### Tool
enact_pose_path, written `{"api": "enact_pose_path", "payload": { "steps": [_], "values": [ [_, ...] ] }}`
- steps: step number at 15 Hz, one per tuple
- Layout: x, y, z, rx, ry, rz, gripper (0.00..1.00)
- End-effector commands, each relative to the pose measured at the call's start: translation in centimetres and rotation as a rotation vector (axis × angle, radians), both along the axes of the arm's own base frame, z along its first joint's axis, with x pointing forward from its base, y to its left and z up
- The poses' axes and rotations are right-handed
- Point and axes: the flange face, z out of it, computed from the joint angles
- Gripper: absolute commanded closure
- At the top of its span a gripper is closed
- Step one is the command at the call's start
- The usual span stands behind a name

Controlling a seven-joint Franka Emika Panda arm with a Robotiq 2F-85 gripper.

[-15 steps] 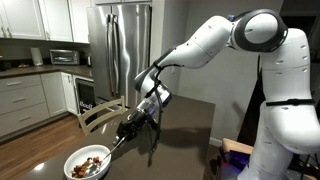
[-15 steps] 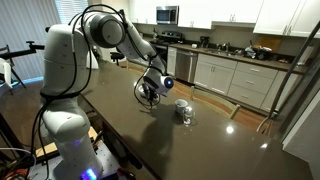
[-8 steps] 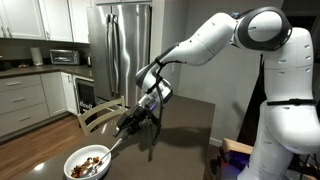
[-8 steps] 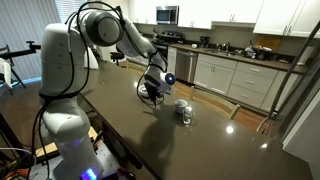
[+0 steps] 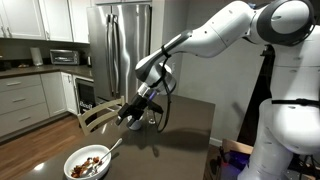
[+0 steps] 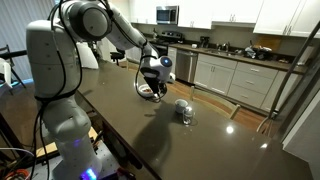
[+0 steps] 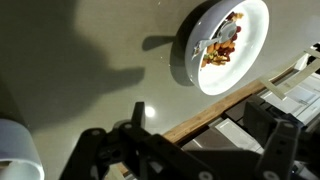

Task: Use the spoon to move some of the object from the bowl to the white cup

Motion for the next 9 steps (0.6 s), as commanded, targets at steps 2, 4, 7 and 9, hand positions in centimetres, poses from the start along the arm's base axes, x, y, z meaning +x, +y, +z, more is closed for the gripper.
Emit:
{"api": "enact_pose_path", "payload": {
  "steps": [2, 4, 7, 9],
  "values": [
    [-1.8, 0.9, 3.8, -0.146, 0.005, 0.012, 0.0],
    [-2.4, 1.1, 5.2, -0.203, 0.039, 0.057, 0.0],
    [-1.5, 1.4, 5.1, -0.2, 0.032, 0.065, 0.0],
    [-1.5, 1.5, 5.0, -0.2, 0.033, 0.066, 0.0]
  ]
}}
